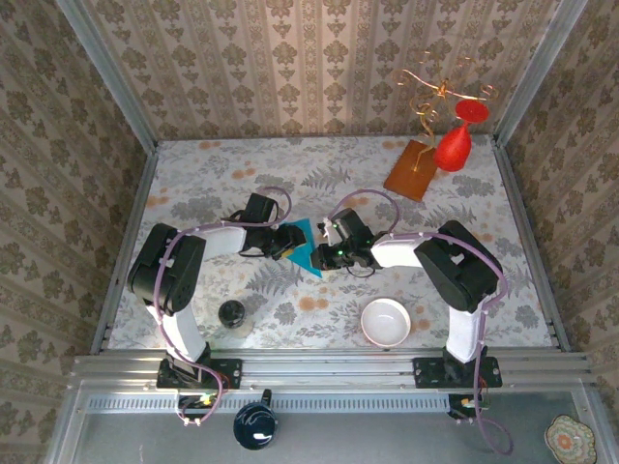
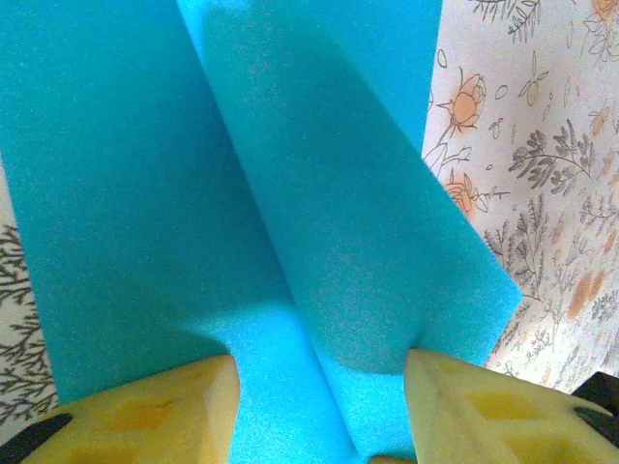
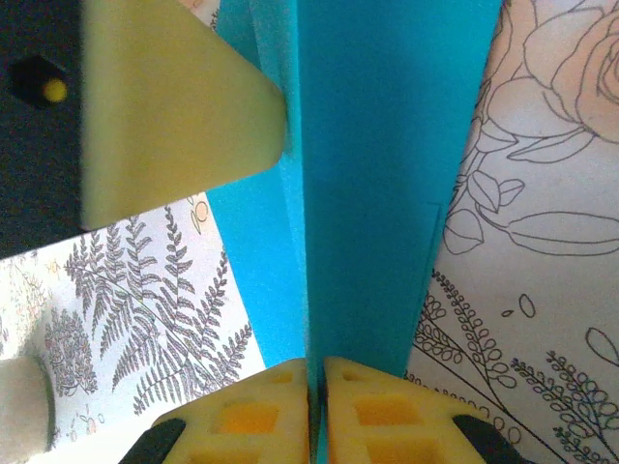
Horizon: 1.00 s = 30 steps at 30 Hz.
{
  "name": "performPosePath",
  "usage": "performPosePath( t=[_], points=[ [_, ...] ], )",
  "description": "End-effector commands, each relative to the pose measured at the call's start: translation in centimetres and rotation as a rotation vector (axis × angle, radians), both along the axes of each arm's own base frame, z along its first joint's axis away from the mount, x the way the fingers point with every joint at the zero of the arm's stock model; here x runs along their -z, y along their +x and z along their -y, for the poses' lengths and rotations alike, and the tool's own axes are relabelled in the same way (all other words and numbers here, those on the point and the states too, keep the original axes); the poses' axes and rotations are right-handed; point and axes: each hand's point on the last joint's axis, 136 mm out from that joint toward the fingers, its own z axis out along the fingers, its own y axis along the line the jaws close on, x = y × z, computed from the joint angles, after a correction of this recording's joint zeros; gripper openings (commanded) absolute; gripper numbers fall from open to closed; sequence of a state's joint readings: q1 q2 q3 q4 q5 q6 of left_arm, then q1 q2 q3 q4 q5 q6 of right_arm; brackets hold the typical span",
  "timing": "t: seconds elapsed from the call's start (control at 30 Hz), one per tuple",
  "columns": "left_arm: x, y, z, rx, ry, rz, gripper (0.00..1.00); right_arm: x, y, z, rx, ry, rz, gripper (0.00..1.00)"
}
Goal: Fold a paper plane with a square sheet of paper (pick it up from the middle)
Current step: Fourth fold the wing at the center of the table.
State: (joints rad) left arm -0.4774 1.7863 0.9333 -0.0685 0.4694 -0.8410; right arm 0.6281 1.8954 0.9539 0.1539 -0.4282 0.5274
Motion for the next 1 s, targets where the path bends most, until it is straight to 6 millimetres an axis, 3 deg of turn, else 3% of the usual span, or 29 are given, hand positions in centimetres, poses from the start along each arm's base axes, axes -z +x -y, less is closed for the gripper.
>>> performPosePath(
  t=[0.0, 0.17, 0.33, 0.73, 0.97],
  points=[
    [-0.2, -0.8, -1.1, -0.021, 0.043, -0.011, 0.53, 0.9, -0.5, -0.1, -0.026, 0.001, -0.033, 0.13],
    [-2.9, 0.0, -1.8, -0.054, 0.033, 0.068, 0.55, 1.3, -0.9, -0.1, -0.032, -0.002, -0.052, 0.12],
    [-4.0, -0.1, -2.0, -0.05, 0.006, 0.118, 0.52, 1.4, -1.1, -0.2, -0.041, 0.016, -0.079, 0.11],
    [-3.2, 0.2, 1.4, 0.03, -0.178, 0.09, 0.28, 0.5, -1.1, -0.5, -0.041, 0.2, -0.216, 0.1],
    [-2.0, 0.4, 2.1, 0.051, -0.188, 0.068, 0.21, 0.8, -0.9, 0.3, -0.014, 0.229, -0.261, 0.1]
  ],
)
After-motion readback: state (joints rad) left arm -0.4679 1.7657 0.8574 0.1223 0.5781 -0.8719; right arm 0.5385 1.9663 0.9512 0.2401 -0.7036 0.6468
